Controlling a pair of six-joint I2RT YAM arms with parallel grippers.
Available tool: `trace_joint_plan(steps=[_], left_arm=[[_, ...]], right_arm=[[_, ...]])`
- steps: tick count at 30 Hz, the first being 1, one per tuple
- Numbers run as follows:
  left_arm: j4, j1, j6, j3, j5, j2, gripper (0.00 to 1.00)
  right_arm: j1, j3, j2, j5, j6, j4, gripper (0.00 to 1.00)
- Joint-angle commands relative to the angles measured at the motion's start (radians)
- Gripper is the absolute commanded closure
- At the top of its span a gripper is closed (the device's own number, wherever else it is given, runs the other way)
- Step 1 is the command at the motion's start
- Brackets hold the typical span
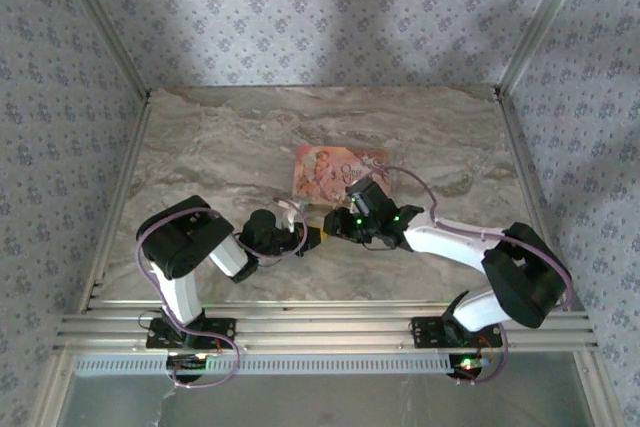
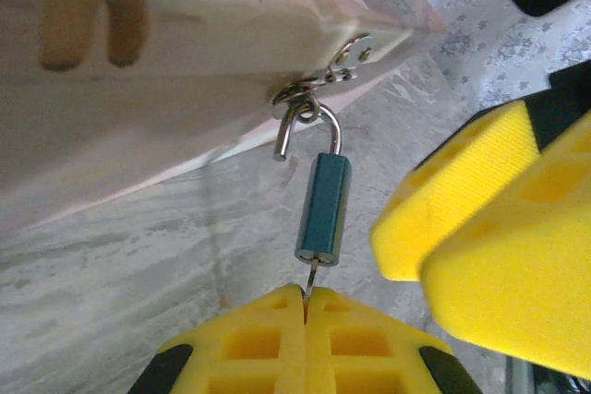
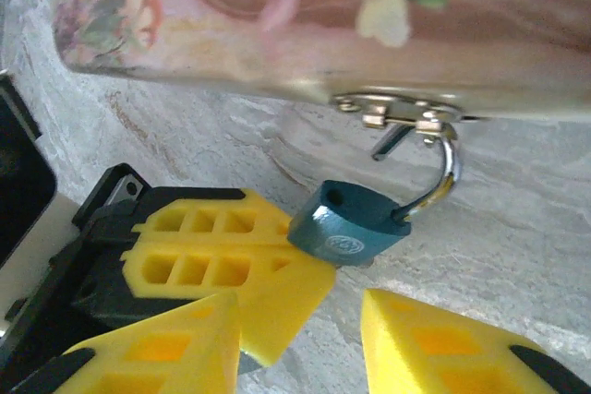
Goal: Unlock the padlock with the key
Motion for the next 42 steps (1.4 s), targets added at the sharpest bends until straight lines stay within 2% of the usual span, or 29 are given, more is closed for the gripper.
trace_joint_plan(steps=[1, 10, 16, 25, 37, 42], left_arm=[[0.081, -0.010, 0.037, -0.011, -0.059, 0.012, 1.00], [0.091, -0.020, 0.024, -0.005, -0.062, 0.031, 1.00], [0.088, -0.028, 0.019, -0.008, -0.070, 0.025, 1.00], [0.069, -0.044, 0.024, -0.006, -0.091, 0.016, 1.00], [-0.144, -0.109, 0.163, 0.011, -0.178, -0.100, 1.00], [-0.222, -0.128, 0.211, 0.022, -0.209, -0.141, 1.00]], right_arm=[[0.019, -0.002, -0.051, 0.080, 0.025, -0.016, 0.56], [0.048, -0.053, -0.074, 0.224, 0.131, 0.025, 0.50], [0.052, -0.067, -0.053, 0.241, 0.169, 0.054, 0.42], [0.055, -0.049, 0.002, 0.241, 0.182, 0.077, 0.40], [0.039, -0.024, 0.079, 0.211, 0.231, 0.087, 0.42], [0.038, -0.012, 0.065, 0.212, 0.249, 0.093, 0.41]])
